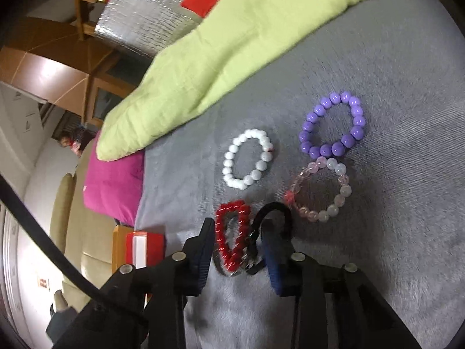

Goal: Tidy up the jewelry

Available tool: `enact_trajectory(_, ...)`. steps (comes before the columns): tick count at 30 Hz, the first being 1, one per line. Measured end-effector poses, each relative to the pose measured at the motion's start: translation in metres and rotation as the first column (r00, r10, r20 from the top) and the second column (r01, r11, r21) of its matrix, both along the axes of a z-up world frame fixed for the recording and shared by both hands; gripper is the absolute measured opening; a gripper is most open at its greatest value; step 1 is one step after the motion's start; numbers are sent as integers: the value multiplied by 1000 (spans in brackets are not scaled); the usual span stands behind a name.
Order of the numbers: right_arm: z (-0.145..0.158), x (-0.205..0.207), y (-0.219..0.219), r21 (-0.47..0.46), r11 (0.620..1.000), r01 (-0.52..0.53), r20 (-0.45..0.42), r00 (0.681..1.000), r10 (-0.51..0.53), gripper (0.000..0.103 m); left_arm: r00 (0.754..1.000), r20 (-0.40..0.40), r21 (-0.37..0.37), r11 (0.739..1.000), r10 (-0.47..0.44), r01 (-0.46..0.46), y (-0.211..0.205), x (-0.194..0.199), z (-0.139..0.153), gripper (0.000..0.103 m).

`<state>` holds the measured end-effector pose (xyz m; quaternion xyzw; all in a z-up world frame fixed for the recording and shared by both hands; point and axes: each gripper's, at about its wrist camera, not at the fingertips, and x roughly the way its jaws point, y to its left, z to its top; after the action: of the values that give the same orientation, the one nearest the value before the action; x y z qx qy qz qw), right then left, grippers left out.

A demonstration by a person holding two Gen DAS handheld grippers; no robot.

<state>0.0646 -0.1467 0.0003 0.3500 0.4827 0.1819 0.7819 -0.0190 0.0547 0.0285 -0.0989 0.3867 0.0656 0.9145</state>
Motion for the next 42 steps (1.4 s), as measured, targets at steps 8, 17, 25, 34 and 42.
enact_trajectory(8,21,-22,-20,-28,1000,-10,99,995,12,10,1000,-1,32,999,0,0,-5,1,-2,73)
enact_trajectory(17,27,-46,-61,-137,989,-50,89,994,63,11,1000,9,87,996,-25,24,-18,0,-3,73)
enact_trajectory(25,13,-50,-92,51,999,10,93,996,-15,13,992,52,161,981,-117,107,-41,-4,8,73)
enact_trajectory(34,33,-61,-113,79,994,78,171,981,-90,9,964,35,210,945,-265,252,-96,3,15,73)
enact_trajectory(42,54,-69,-134,95,987,128,227,963,-146,9,906,-25,278,868,-421,411,-161,11,10,73)
